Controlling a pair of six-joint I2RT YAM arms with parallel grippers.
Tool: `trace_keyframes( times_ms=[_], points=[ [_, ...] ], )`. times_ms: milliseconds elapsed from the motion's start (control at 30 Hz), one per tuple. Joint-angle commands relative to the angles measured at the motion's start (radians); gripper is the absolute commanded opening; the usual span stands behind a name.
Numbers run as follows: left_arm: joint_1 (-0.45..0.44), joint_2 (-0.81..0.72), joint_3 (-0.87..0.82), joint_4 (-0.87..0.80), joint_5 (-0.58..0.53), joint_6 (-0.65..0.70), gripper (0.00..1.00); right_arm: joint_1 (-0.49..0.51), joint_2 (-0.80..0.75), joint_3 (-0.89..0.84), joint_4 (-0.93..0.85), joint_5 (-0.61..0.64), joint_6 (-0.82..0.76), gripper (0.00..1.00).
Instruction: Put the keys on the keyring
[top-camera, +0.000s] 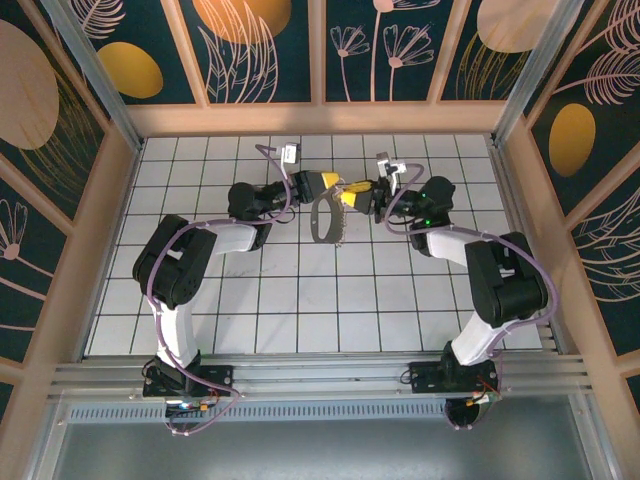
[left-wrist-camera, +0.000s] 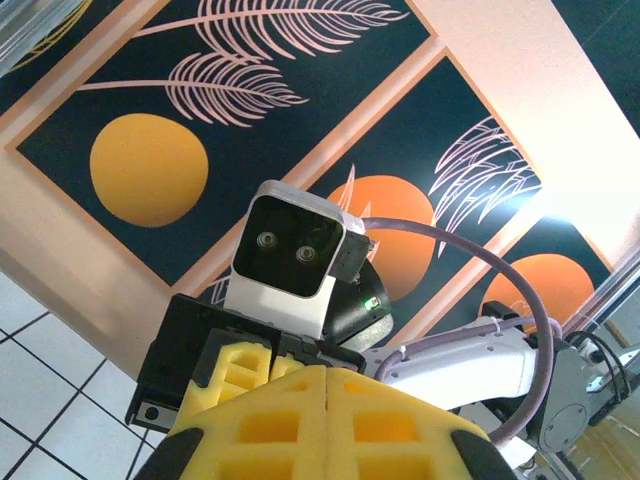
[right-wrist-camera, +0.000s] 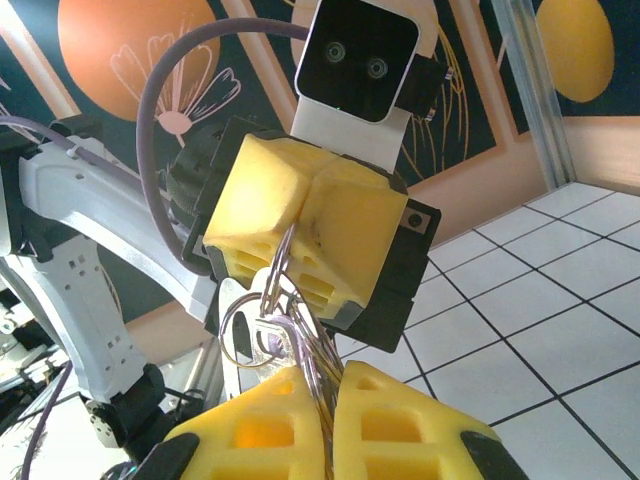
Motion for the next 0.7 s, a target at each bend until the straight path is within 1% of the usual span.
trace_keyframes(
  times_ms=[0,33,67,167,367,667],
  points=[
    [-0.039,-0.036,0.004,0.15,0.027,0.05,0.0,0.02,0.039,0.042,-0.074,0.006,-0.003,0.11],
    [-0.04,-0.037,0.002,0.144,0.026,0.057,0.0,0.015,0.033,0.036,-0.094,0.02,-0.014,0.2],
    [-0.039,-0.04,0.001,0.139,0.023,0.06,0.0,0.007,0.024,0.026,-0.106,0.04,-0.023,0.26],
    [-0.039,-0.045,-0.003,0.124,0.019,0.073,0.0,-0.023,-0.009,-0.028,-0.103,0.085,-0.021,0.34],
    [-0.039,-0.053,-0.01,0.107,0.008,0.088,0.0,-0.073,-0.084,-0.141,-0.039,0.153,0.024,0.36],
    [-0.039,-0.071,-0.022,0.057,-0.005,0.133,0.0,-0.079,-0.232,-0.225,-0.05,0.266,0.04,0.35]
  ],
)
